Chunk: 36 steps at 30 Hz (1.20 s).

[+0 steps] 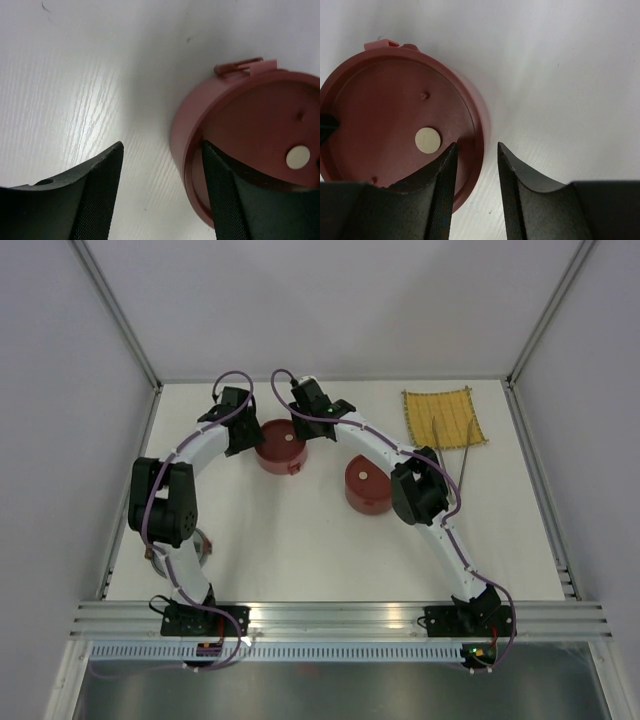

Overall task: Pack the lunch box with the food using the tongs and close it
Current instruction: Close the box lid on the packing box.

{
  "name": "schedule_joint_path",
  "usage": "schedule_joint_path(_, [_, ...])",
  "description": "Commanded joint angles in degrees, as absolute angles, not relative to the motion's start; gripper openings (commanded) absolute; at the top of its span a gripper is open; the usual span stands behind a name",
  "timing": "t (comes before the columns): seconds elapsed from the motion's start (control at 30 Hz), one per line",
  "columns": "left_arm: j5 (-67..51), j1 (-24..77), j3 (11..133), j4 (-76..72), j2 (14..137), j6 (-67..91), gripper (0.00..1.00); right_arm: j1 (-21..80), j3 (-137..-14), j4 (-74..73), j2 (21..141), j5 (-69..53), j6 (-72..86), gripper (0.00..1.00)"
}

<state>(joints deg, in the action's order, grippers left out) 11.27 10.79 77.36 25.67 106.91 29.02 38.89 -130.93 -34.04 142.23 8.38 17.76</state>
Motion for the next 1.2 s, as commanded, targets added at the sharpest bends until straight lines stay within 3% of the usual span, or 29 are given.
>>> schedule_joint_path(0.0, [17.13, 10.55, 79.89, 29.25, 112.05, 26.63, 0.69, 37.97, -129.38, -35.16, 140.8, 7.82, 17.05, 0.43])
schedule_joint_path(0.2, [17.24, 10.55, 82.09, 32.7, 117.51, 28.04, 0.67, 37.44, -129.02, -35.68, 140.8, 7.82, 16.17, 0.42])
schedule_joint_path(0.3, [16.0, 10.9, 81.04, 32.61, 116.99, 27.86, 0.64, 37.18, -128.76, -35.6, 140.97, 7.56, 16.17, 0.34])
schedule_joint_path(0.53, [16.52, 15.37, 81.38, 31.99, 118.64, 23.38, 0.42, 37.27, -125.08, -34.54, 140.98, 4.13, 17.14, 0.15])
schedule_joint_path(0.67, [16.53, 18.28, 81.65, 32.08, 120.14, 22.85, 0.39, 37.44, -117.44, -32.61, 138.26, 3.16, 16.96, 0.06])
schedule_joint_path(1.17, [10.65, 22.41, 64.7, 32.26, 104.52, 26.97, 0.36, 39.11, -89.31, -23.91, 120.86, 2.64, 18.63, 0.02])
